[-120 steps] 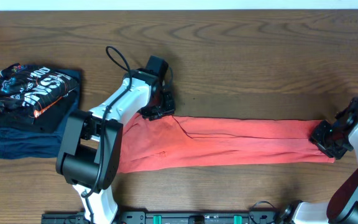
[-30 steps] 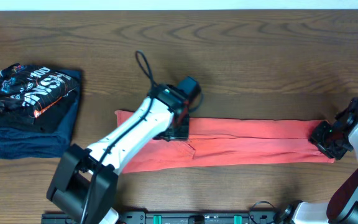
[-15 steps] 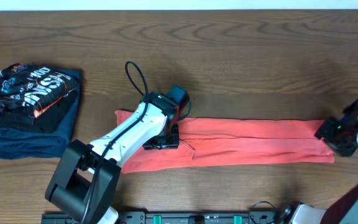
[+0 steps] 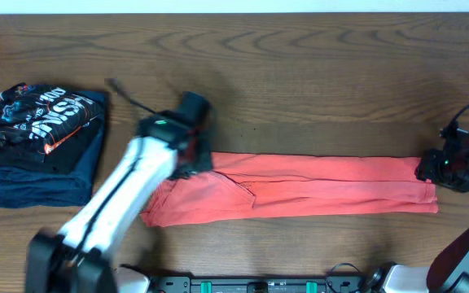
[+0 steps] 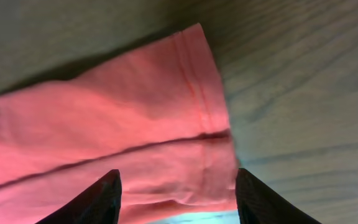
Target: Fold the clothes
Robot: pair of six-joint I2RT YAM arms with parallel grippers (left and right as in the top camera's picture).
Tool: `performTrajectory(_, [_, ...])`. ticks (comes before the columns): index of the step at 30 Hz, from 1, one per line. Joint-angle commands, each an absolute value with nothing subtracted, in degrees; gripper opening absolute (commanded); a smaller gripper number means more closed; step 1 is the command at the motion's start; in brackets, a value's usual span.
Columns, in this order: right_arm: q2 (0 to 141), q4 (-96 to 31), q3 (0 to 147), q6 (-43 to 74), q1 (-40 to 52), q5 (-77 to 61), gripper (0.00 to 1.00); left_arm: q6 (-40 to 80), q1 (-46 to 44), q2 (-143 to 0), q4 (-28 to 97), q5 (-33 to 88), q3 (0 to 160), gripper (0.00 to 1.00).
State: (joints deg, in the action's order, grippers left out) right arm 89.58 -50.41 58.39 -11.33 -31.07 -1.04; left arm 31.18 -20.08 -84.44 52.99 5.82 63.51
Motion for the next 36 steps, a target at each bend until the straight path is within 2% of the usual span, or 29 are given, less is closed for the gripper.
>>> performTrajectory(1, [89.6,-50.3,58.4,-14.7,-33.2,6.1,0.57,28.3,-15.5,-79.0,54.5,5.7,63.8,0.55])
performTrajectory(9, [93.3,-51.2,58.4,-15.7,-39.0,1.9,0.55,28.1,-8.1,-73.6,58.3,5.7,63.8,0.57])
performTrajectory(19, [101.3,-51.8,58.4,-16.1,-39.3,-4.8,0.6,28.1,-7.3,-73.7,58.9,5.7,63.8,0.56])
performTrajectory(26, [102.3,-51.4,58.4,-16.4,-39.3,-6.3,0.57,28.1,-7.3,-73.7,58.9,5.7,63.8,0.57])
performTrajectory(31, [102.3,-51.4,58.4,-16.4,-39.3,-7.2,0.5,28.1,-7.3,-73.7,58.9,5.7,63.8,0.57])
performTrajectory(36, [102.3,-50.7,58.4,-16.4,-39.3,-7.8,0.49,28.1,-7.3,-73.7,59.1,5.7,63.8,0.57])
